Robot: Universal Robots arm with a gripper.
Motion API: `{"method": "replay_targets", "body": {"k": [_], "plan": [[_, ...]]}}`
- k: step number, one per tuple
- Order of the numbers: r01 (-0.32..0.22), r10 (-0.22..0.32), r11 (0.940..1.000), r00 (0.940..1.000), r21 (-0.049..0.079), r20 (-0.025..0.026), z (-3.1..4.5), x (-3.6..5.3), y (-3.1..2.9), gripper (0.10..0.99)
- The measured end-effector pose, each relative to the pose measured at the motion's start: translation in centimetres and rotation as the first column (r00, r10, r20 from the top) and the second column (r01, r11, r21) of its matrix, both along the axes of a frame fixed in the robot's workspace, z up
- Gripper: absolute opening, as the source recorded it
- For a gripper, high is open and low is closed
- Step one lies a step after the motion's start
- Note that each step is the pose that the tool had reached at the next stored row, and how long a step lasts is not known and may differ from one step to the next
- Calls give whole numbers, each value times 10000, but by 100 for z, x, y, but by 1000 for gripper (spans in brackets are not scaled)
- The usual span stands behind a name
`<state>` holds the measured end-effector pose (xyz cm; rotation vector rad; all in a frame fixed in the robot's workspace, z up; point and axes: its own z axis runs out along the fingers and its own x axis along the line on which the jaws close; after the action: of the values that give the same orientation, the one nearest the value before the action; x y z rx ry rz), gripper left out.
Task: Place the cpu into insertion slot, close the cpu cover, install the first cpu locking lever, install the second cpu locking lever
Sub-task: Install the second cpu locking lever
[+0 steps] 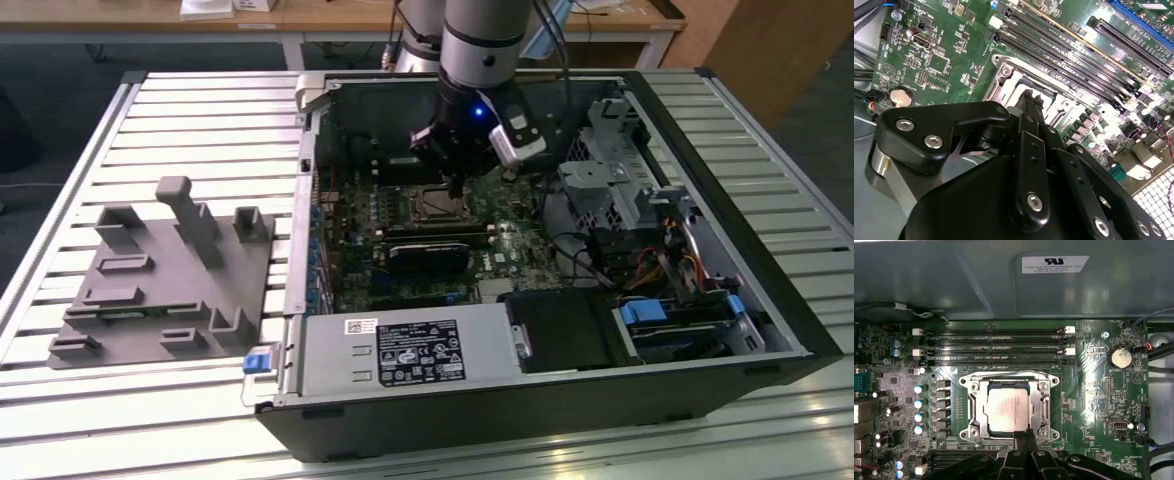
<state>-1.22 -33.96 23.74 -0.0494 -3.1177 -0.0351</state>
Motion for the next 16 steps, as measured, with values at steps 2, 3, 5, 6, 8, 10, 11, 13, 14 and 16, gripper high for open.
{"method": "replay_targets", "body": {"k": [2,3,5,6,8,10,11,13,14,16], "plan": [[0,0,10000,10000,0,0,0,0,-11,106],[0,0,10000,10000,0,0,0,0,-18,106],[0,0,10000,10000,0,1,0,0,-40,106],[0,0,10000,10000,1,-3,0,0,-57,106],[1,-1,10000,10000,19,-65,0,1,-90,106],[1,0,10000,9999,49,-139,0,2,-125,106],[1,0,10000,9999,60,-155,0,2,-147,106],[1,0,10000,9999,63,-157,-1,2,-179,106],[3,-2,10000,9999,64,-157,-3,-4,-188,106],[1,0,10000,9999,64,-157,-5,-27,-198,106]]}}
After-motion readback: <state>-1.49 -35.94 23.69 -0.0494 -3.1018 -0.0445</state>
